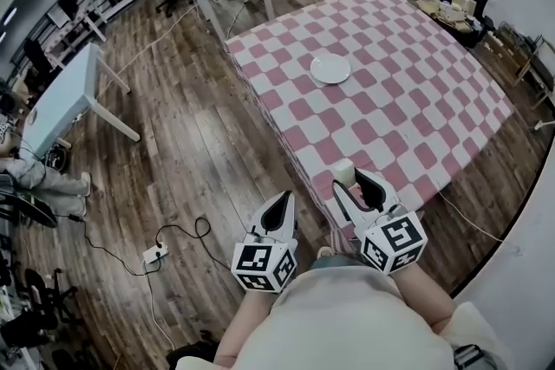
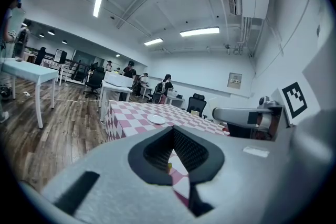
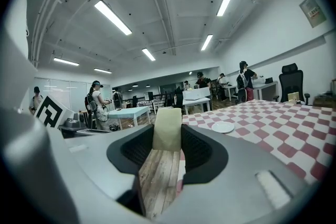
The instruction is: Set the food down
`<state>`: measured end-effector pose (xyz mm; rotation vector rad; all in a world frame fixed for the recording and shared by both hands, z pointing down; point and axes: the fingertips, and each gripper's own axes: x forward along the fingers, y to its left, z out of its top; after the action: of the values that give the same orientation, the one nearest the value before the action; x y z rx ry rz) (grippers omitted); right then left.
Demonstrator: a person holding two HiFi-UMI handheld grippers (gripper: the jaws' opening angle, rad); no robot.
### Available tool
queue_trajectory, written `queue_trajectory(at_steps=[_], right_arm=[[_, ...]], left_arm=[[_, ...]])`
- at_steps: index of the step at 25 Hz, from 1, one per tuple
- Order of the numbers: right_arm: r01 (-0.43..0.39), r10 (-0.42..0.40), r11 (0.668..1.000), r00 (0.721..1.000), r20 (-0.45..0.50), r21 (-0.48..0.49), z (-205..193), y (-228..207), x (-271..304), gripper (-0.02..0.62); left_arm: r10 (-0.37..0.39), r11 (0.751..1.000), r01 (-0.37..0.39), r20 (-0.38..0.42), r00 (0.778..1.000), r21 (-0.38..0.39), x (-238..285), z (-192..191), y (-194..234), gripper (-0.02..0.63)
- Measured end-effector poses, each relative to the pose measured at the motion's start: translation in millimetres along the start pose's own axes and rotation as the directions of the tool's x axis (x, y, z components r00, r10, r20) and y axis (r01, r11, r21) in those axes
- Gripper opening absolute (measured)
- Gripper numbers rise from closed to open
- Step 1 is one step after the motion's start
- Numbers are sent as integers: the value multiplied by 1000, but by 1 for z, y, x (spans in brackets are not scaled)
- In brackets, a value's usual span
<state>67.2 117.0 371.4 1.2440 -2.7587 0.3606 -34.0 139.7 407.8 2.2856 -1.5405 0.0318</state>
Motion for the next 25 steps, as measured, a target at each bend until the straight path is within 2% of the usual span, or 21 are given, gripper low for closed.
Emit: queue_trajectory(at_steps=[15,25], right_arm=[[8,-8,1000,1000,-8,3,7,-31,15,172],[76,-76,997,997,10,5,10,-61,26,172]], left_arm=[[13,1000,-13,-2,1000,-20,33,7,4,6],[-42,999,42,-22,999,-9,77,8,10,6]])
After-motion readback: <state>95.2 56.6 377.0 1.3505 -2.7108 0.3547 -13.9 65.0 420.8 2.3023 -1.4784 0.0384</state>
